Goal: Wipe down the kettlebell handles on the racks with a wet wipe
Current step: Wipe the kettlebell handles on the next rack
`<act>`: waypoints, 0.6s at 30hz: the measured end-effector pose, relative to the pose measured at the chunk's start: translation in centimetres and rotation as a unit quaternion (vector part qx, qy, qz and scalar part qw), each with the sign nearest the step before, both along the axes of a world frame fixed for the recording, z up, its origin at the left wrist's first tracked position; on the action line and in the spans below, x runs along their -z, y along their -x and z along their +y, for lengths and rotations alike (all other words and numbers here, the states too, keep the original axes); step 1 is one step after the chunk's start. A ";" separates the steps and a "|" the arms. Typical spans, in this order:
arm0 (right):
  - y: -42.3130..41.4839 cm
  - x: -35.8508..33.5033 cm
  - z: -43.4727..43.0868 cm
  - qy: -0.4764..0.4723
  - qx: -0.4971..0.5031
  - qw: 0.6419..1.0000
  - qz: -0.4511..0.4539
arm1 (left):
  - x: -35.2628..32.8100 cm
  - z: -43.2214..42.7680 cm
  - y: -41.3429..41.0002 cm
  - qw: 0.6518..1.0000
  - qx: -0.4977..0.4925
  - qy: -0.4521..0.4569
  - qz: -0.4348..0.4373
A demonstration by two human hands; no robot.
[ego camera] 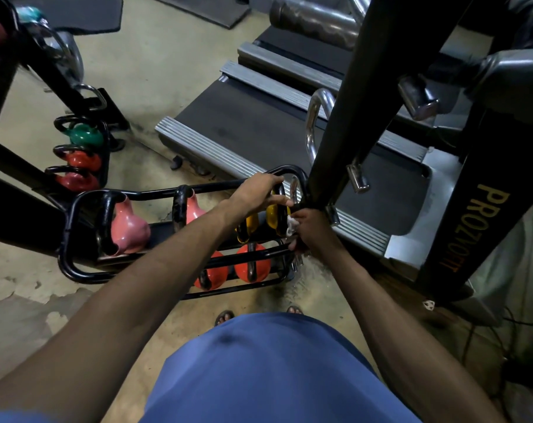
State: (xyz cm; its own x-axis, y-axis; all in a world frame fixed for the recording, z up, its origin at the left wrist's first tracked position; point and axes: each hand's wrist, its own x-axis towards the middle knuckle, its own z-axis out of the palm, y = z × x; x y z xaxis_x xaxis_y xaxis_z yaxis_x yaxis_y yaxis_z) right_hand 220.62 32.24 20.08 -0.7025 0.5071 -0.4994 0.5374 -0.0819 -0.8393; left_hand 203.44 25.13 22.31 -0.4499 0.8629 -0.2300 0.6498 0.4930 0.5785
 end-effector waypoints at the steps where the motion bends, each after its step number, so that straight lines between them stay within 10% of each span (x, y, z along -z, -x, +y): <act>1: 0.3 0.0 0.1 -0.011 0.004 1.000 -0.007 | 0.0 0.1 -0.1 1.000 -0.001 0.003 -0.001; 8: 0.5 0.3 -0.5 -0.007 0.039 0.999 -0.002 | 0.4 0.6 0.2 0.998 -0.013 0.049 0.023; 18: -1.6 2.1 -4.4 -0.367 0.048 0.929 0.002 | 0.0 0.4 0.0 1.000 0.006 0.021 -0.006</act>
